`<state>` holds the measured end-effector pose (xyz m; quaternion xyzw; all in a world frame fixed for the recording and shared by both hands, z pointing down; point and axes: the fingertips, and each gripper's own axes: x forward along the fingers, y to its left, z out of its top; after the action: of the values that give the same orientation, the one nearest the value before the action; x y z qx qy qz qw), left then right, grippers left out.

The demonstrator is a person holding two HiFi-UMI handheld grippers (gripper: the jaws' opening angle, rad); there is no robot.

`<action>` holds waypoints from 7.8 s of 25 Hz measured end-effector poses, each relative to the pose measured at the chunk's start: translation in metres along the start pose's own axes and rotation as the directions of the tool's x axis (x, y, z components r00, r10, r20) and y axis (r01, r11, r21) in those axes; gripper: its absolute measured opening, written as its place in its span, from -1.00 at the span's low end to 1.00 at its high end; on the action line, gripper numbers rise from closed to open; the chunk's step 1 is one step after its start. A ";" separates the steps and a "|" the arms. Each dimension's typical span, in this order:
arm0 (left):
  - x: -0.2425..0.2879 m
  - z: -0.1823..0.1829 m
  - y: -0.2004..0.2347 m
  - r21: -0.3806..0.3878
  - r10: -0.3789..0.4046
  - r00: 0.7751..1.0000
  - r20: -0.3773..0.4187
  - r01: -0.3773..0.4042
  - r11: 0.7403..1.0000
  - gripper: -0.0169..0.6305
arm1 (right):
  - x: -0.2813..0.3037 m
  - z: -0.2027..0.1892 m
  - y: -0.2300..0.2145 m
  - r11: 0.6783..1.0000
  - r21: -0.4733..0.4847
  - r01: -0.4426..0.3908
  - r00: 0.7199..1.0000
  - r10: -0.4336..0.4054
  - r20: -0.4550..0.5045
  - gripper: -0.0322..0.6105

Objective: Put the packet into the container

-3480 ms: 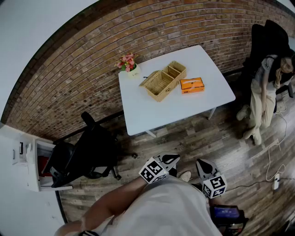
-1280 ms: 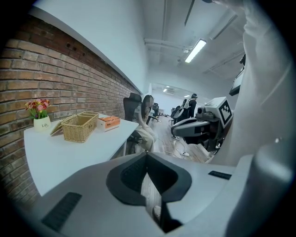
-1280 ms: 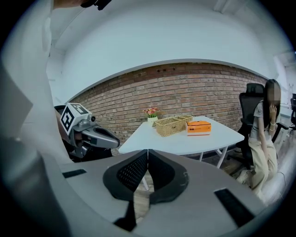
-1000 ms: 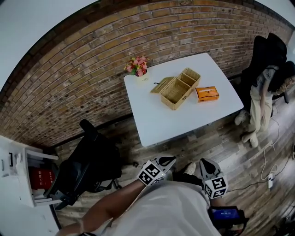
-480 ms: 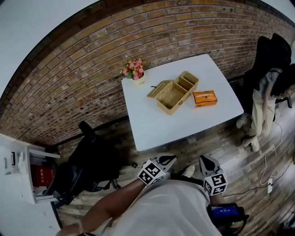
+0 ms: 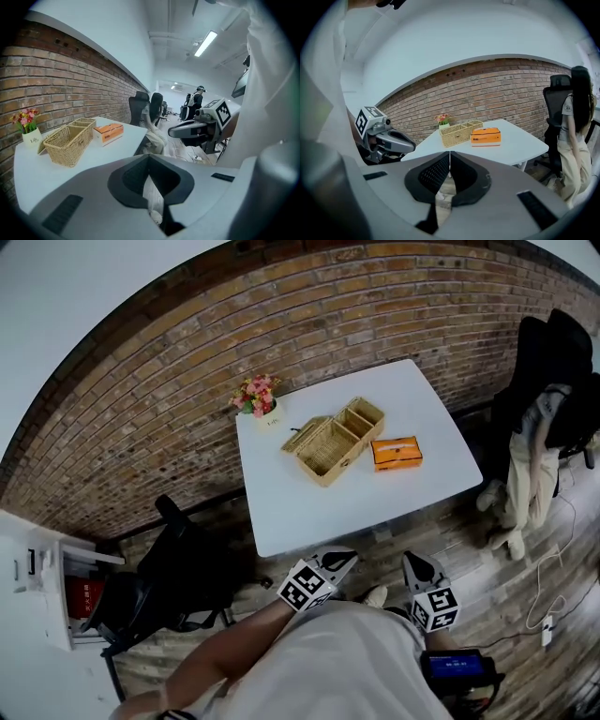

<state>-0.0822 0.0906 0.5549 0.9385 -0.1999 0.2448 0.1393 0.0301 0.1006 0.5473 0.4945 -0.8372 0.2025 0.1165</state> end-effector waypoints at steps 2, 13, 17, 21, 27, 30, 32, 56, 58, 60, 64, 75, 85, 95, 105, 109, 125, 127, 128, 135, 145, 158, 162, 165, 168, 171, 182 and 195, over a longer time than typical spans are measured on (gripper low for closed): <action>0.007 0.006 0.001 0.003 0.012 1.000 0.000 -0.012 1.000 -0.91 | -0.002 0.001 -0.010 1.000 0.006 -0.003 1.000 0.003 0.008 -0.86; 0.032 0.020 0.020 -0.004 0.009 1.000 -0.023 -0.009 1.000 -0.91 | -0.007 -0.001 -0.039 0.998 0.055 0.030 1.000 -0.031 0.005 -0.86; 0.052 0.029 0.021 0.007 -0.029 0.999 -0.019 0.030 1.000 -0.91 | -0.007 -0.002 -0.056 0.996 0.068 0.063 0.998 -0.063 -0.008 -0.86; 0.071 0.043 0.038 0.012 -0.047 0.999 -0.013 0.048 0.999 -0.91 | 0.005 0.008 -0.073 0.995 0.069 0.075 0.997 -0.074 -0.017 -0.86; 0.090 0.058 0.067 0.017 -0.061 0.998 -0.003 0.061 0.998 -0.91 | 0.032 0.022 -0.094 0.994 0.057 0.089 0.996 -0.087 -0.032 -0.86; 0.096 0.061 0.078 0.012 -0.065 0.998 -0.001 0.065 0.998 -0.91 | 0.048 0.028 -0.099 0.995 0.047 0.083 0.996 -0.081 -0.045 -0.86; 0.098 0.061 0.084 0.005 -0.069 0.998 0.000 0.069 0.998 -0.91 | 0.058 0.032 -0.100 0.996 0.043 0.076 0.996 -0.074 -0.053 -0.86; 0.142 0.078 0.161 0.151 -0.021 0.979 -0.201 0.052 0.987 -0.55 | 0.111 0.060 -0.123 1.000 0.023 0.003 0.995 -0.001 -0.098 -0.86; 0.154 0.086 0.166 0.185 -0.017 0.972 -0.235 0.062 0.981 -0.49 | 0.110 0.064 -0.131 1.000 0.025 0.000 0.996 0.002 -0.094 -0.86; 0.166 0.092 0.172 0.228 -0.006 0.961 -0.277 0.072 0.971 -0.43 | 0.107 0.066 -0.140 1.000 0.032 0.002 0.996 0.001 -0.088 -0.86; 0.191 0.094 0.182 0.300 0.005 0.922 -0.387 0.120 0.946 -0.16 | 0.097 0.062 -0.157 0.997 0.069 0.032 0.997 -0.027 -0.071 -0.86; 0.249 0.085 0.192 0.359 -0.006 0.806 -0.592 0.270 0.893 0.32 | 0.066 0.049 -0.199 0.976 0.170 0.136 0.991 -0.131 -0.038 -0.86; 0.270 0.069 0.203 0.368 0.027 0.705 -0.709 0.337 0.867 0.36 | 0.046 0.035 -0.215 0.952 0.233 0.197 0.980 -0.194 -0.034 -0.86; 0.277 0.050 0.210 0.374 0.064 0.659 -0.750 0.342 0.862 0.43 | 0.048 0.033 -0.225 0.946 0.238 0.221 0.975 -0.220 -0.034 -0.86; 0.265 0.063 0.210 0.399 0.061 0.679 -0.731 0.354 0.846 0.30 | 0.055 0.036 -0.227 0.949 0.235 0.210 0.978 -0.205 -0.045 -0.86; 0.259 0.069 0.200 0.388 0.039 0.699 -0.714 0.349 0.853 0.23 | 0.057 0.037 -0.224 0.953 0.230 0.198 0.980 -0.192 -0.047 -0.86; 0.220 0.095 0.175 0.276 -0.028 0.787 -0.616 0.249 0.928 0.19 | 0.089 0.049 -0.211 0.979 0.181 0.092 0.995 -0.082 -0.063 -0.86; 0.215 0.097 0.172 0.266 -0.029 0.795 -0.605 0.237 0.934 0.19 | 0.095 0.050 -0.209 0.982 0.173 0.074 0.996 -0.064 -0.067 -0.86; 0.212 0.098 0.171 0.260 -0.030 0.799 -0.600 0.231 0.938 0.19 | 0.097 0.051 -0.208 0.983 0.169 0.066 0.996 -0.055 -0.069 -0.86; 0.190 0.098 0.177 0.173 -0.030 0.826 -0.562 0.154 0.973 0.19 | 0.117 0.060 -0.199 0.991 0.133 -0.009 0.996 0.021 -0.084 -0.86; 0.136 0.093 0.214 0.059 0.055 0.862 -0.504 -0.030 0.998 0.19 | 0.156 0.079 -0.171 0.987 0.049 -0.156 0.980 0.161 -0.114 -0.86; 0.085 0.101 0.223 -0.010 0.140 0.882 -0.451 -0.162 0.987 0.19 | 0.180 0.078 -0.136 0.953 0.005 -0.304 0.939 0.300 -0.166 -0.86; 0.067 0.093 0.232 0.007 0.181 0.866 -0.466 -0.202 0.979 0.19 | 0.187 0.078 -0.125 0.939 -0.005 -0.344 0.924 0.337 -0.179 -0.86; 0.054 0.090 0.242 0.036 0.232 0.846 -0.480 -0.245 0.969 0.19 | 0.189 0.079 -0.120 0.932 -0.013 -0.363 0.916 0.354 -0.188 -0.86; 0.044 0.087 0.258 0.075 0.284 0.822 -0.493 -0.285 0.956 0.19 | 0.191 0.078 -0.119 0.928 -0.015 -0.372 0.911 0.362 -0.199 -0.86; 0.043 0.087 0.275 0.108 0.329 0.808 -0.488 -0.318 0.942 0.19 | 0.193 0.076 -0.122 0.928 -0.015 -0.373 0.909 0.362 -0.208 -0.86; 0.061 0.074 0.305 0.125 0.341 0.784 -0.519 -0.325 0.937 0.18 | 0.198 0.080 -0.139 0.944 0.006 -0.331 0.925 0.326 -0.193 -0.86; 0.091 0.036 0.322 0.148 0.303 0.718 -0.627 -0.272 0.951 0.18 | 0.221 0.081 -0.163 0.947 0.042 -0.317 0.930 0.319 -0.183 -0.86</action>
<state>-0.1379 -0.2340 0.6241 0.7578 -0.2777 0.5740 0.1383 0.0660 -0.1785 0.5985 0.3317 -0.8902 0.2694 0.1575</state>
